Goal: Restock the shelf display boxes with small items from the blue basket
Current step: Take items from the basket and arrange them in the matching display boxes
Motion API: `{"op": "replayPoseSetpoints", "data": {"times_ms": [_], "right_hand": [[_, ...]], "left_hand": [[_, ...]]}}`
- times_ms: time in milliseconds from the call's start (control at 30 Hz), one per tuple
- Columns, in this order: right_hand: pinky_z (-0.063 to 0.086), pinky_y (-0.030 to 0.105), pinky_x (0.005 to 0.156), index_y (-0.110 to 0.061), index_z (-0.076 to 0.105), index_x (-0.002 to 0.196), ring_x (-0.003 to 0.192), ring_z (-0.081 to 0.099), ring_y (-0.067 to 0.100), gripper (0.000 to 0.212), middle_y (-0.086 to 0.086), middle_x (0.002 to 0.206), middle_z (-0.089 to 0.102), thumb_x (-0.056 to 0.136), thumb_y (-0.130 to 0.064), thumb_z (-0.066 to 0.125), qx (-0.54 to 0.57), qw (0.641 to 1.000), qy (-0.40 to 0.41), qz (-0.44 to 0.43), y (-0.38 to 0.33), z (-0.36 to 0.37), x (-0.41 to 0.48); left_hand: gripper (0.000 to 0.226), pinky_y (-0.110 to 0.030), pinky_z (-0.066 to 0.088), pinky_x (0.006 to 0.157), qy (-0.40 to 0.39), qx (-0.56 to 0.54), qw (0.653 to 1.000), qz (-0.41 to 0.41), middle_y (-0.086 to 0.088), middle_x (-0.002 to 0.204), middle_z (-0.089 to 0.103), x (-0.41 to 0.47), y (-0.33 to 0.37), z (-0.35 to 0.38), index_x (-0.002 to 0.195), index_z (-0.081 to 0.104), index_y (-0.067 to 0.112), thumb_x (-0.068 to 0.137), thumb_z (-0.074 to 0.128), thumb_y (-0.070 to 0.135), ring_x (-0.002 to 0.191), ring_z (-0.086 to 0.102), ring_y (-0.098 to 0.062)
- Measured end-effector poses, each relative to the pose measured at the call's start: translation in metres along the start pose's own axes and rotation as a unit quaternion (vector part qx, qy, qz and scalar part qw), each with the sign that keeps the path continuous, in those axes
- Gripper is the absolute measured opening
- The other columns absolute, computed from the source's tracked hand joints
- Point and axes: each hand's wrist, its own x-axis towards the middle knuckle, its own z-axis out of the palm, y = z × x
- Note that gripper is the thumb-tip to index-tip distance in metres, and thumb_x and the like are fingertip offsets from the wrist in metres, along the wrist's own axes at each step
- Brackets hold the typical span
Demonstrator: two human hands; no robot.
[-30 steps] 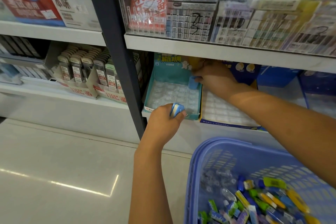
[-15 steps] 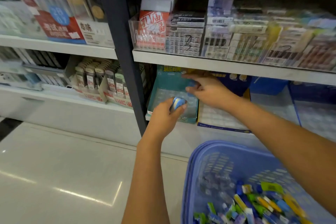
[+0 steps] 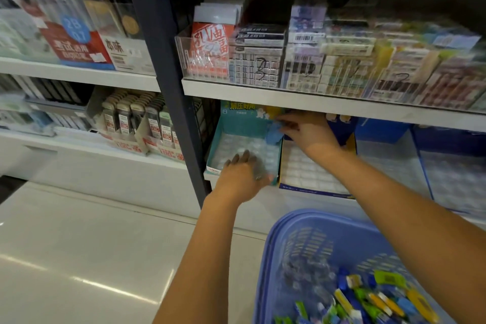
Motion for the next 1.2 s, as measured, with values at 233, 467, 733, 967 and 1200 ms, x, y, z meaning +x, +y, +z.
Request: {"op": "replayPoseSetpoints", "data": {"times_ms": [233,467,733,967,1200], "right_hand": [[0.033,0.026,0.108,-0.011,0.057,0.128,0.129,0.045,0.026,0.034,0.011,0.138,0.052,0.095,-0.018,0.053,-0.091,0.99,-0.107,-0.018,0.006,0.02,0.012],[0.042,0.034,0.097,-0.008,0.059,0.121,0.116,0.052,0.029,0.03,0.013,0.126,0.056,0.095,-0.021,0.052,-0.069,0.993,-0.091,0.035,0.011,0.025,0.014],[0.039,0.031,0.099,-0.012,0.054,0.128,0.123,0.046,0.026,0.033,0.01,0.137,0.047,0.097,-0.019,0.045,-0.13,0.988,-0.072,0.034,0.011,0.034,0.016],[0.034,0.032,0.104,-0.008,0.043,0.139,0.128,0.042,0.03,0.043,0.014,0.142,0.042,0.096,-0.012,0.045,-0.189,0.975,-0.109,-0.049,-0.001,0.011,-0.017],[0.048,0.039,0.081,-0.009,0.067,0.102,0.091,0.061,0.028,0.021,0.013,0.098,0.066,0.094,-0.021,0.051,-0.118,0.983,-0.138,0.031,0.075,-0.009,-0.171]], "left_hand": [[0.072,-0.036,0.019,0.116,0.029,0.008,0.999,0.014,-0.005,0.16,0.01,0.004,-0.011,0.013,0.151,0.021,0.015,0.093,0.044,0.052,0.146,0.015,-0.025],[0.069,-0.033,0.019,0.115,0.067,-0.029,0.997,0.033,-0.004,0.159,0.017,0.004,-0.017,0.016,0.147,0.031,0.017,0.091,0.052,0.05,0.145,0.02,-0.023],[0.07,-0.032,0.02,0.114,0.063,-0.04,0.997,0.029,-0.006,0.158,0.02,0.005,-0.017,0.016,0.146,0.035,0.015,0.089,0.055,0.05,0.143,0.023,-0.023],[0.058,-0.035,0.019,0.115,0.117,-0.047,0.991,0.046,-0.012,0.154,0.028,-0.018,0.006,0.005,0.142,0.041,0.01,0.091,0.059,0.034,0.144,0.021,-0.028],[0.016,-0.036,0.048,0.068,0.116,-0.13,0.978,0.113,-0.012,0.084,0.066,-0.05,0.08,0.056,0.085,0.064,0.009,0.091,0.054,0.02,0.077,0.059,-0.029]]}}
